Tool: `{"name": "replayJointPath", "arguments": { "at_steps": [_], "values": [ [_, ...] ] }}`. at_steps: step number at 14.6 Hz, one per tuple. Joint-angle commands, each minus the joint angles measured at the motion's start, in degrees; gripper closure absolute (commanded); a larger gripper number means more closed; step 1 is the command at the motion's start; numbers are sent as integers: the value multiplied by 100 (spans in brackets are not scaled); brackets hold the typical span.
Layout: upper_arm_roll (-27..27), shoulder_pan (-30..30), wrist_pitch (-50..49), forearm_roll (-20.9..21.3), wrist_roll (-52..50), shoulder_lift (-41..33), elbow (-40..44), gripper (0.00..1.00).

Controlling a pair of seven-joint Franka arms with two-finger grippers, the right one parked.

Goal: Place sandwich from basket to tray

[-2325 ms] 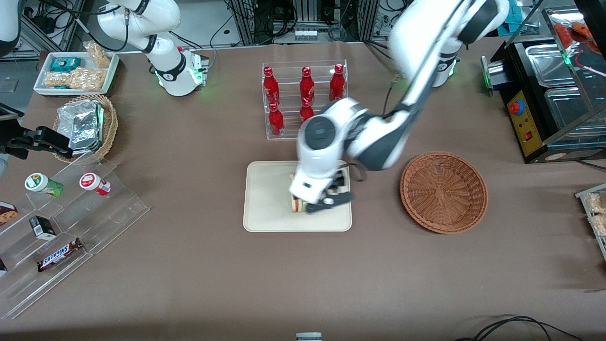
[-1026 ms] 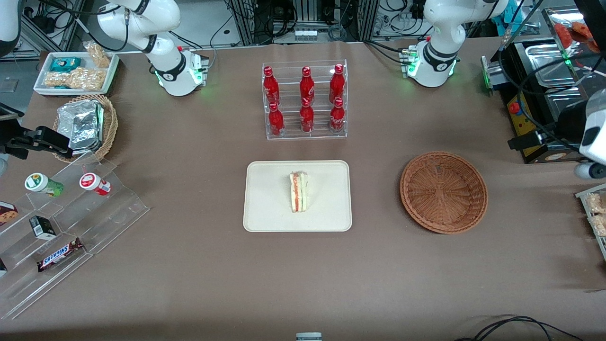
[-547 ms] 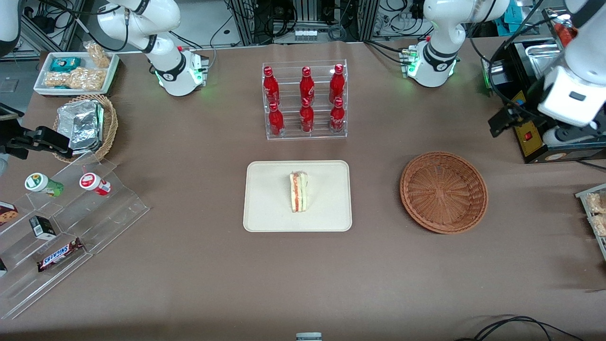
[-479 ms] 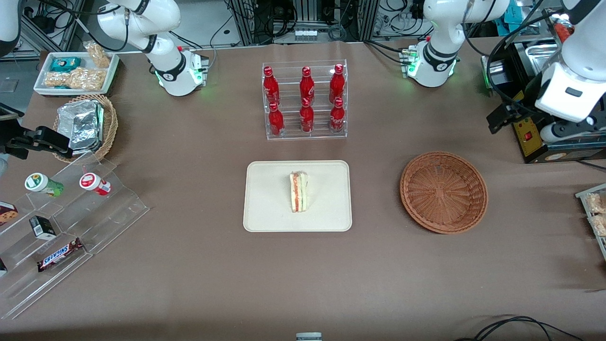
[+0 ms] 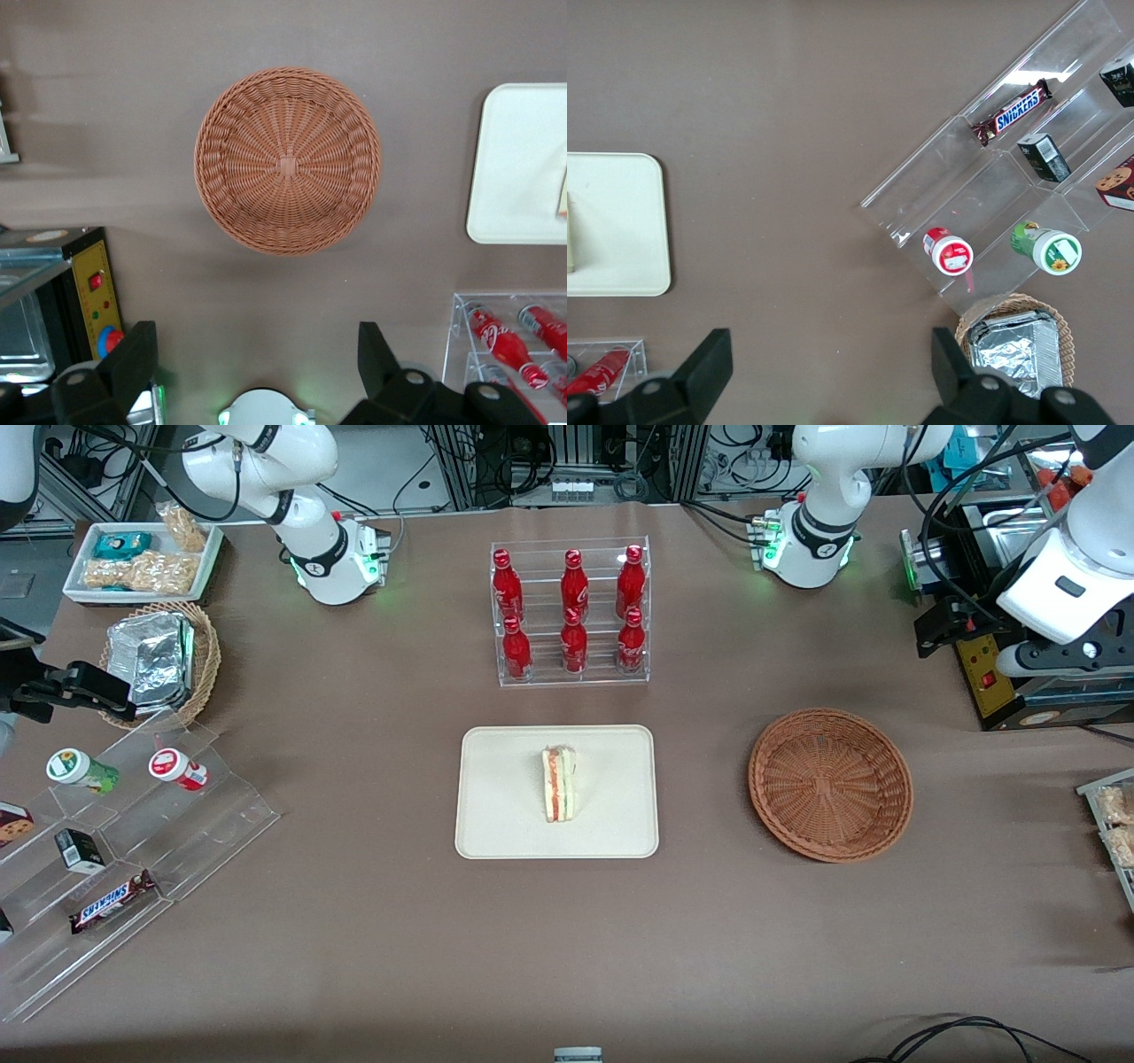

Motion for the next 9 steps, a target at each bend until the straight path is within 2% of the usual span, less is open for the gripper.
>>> {"name": "replayJointPath", "arguments": {
  "at_steps": [1,9],
  "values": [
    [3,20,-118,-50,106,-61,40,0],
    [12,214,-135,-155,-62,-35,120,0]
  ]
}}
